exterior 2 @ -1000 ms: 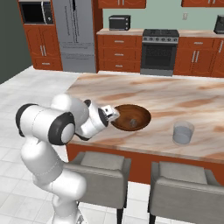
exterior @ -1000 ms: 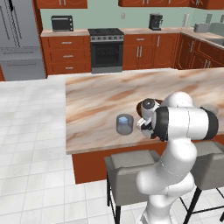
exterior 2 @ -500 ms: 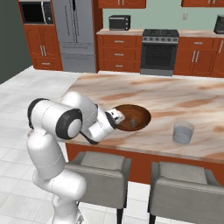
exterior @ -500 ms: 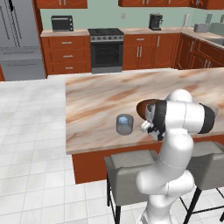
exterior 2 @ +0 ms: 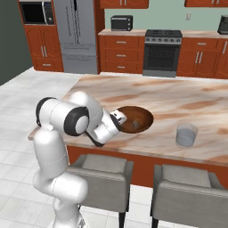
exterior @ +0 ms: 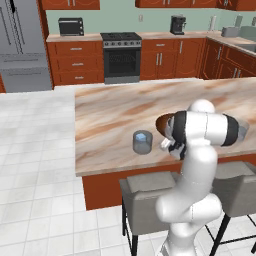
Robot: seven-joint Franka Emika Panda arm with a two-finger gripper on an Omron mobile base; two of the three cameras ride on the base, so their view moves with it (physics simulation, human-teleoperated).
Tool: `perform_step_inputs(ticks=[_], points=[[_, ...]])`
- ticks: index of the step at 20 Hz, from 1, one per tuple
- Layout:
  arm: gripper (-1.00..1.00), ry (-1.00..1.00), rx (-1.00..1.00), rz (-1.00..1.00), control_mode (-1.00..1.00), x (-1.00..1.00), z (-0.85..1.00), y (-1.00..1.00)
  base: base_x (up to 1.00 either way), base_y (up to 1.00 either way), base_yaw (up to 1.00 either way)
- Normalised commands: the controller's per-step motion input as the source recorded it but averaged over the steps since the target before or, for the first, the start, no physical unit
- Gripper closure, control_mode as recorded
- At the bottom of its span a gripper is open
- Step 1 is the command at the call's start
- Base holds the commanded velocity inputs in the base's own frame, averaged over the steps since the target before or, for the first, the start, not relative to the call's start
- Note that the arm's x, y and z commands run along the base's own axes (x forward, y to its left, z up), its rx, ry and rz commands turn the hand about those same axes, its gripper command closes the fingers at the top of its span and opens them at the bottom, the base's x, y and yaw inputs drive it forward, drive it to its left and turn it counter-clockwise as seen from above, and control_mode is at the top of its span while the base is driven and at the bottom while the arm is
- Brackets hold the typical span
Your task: There are four ice cubes in the ice bowl. Place two ice cubes in each glass of water.
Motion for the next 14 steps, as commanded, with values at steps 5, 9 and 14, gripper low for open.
perform_step_inputs(ticks=[5,9,14], points=[[-1.0,0.0,0.0,0.06,-1.0,0.35,0.0,-0.06,0.0,0.0,0.0],[1.0,0.0,0.0,0.04,-1.0,0.34,0.0,-0.08,0.0,0.0,0.0],[1.0,0.0,0.0,0.03,-1.0,0.12,0.0,-0.2,0.0,0.0,0.0]])
